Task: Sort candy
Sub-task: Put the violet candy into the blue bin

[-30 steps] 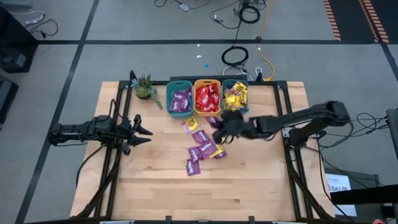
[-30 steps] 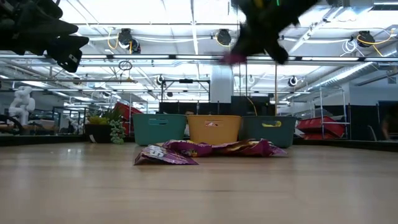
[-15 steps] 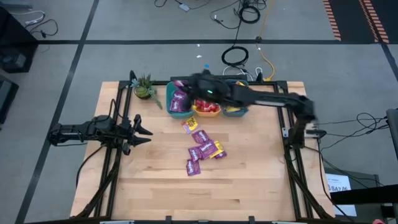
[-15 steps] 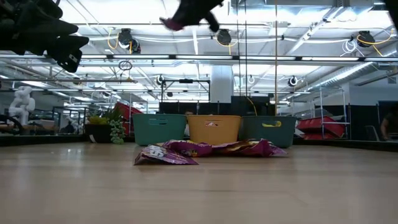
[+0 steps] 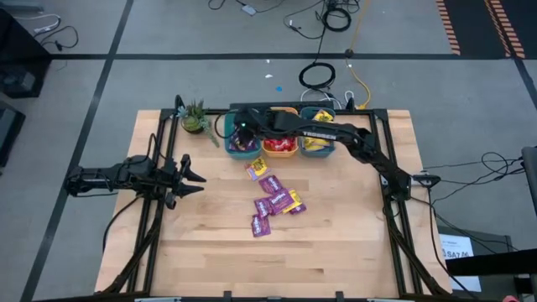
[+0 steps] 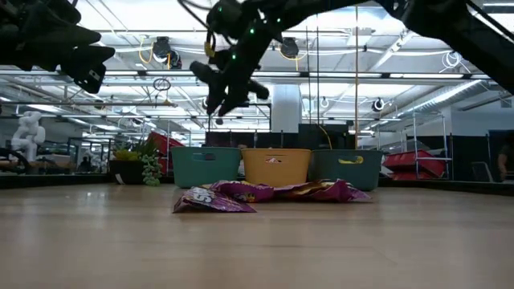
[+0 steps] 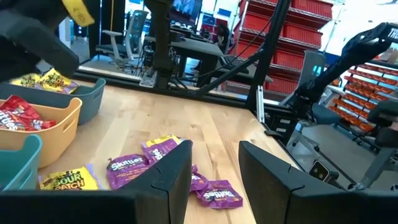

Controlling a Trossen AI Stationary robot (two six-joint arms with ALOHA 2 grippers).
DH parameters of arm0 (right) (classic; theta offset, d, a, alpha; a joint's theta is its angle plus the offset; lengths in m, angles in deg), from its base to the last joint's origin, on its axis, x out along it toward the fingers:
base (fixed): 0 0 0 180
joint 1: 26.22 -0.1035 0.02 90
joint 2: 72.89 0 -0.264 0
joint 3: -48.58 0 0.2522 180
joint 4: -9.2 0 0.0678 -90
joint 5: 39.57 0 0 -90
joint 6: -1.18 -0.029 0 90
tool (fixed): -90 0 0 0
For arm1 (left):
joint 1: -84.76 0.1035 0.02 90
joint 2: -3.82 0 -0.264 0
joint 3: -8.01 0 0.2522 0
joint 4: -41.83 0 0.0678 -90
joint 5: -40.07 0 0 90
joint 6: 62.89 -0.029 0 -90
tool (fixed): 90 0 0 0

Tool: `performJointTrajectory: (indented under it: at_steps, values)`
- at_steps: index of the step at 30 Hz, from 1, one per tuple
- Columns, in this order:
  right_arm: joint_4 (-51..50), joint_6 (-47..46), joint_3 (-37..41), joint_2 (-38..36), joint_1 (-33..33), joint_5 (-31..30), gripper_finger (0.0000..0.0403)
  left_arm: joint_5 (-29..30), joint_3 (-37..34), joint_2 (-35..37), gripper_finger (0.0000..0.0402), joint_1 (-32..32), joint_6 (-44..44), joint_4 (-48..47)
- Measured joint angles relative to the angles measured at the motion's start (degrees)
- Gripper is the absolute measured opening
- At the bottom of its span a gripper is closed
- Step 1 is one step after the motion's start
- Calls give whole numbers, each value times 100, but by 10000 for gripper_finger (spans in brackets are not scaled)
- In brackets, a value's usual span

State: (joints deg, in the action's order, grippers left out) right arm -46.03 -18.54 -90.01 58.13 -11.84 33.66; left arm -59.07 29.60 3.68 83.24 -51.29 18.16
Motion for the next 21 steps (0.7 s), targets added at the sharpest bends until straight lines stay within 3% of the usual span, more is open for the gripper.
performJointTrajectory:
  at_steps: [3,8,21]
  values:
    - [-13,-22,0,70,40,393,175,-2,0,0,142,-2,-1,-4]
    - [40,-62,-4,71,45,466,211,-1,0,0,142,-2,-1,-4]
    - [45,-62,-4,71,42,492,219,0,0,0,142,-2,1,-4]
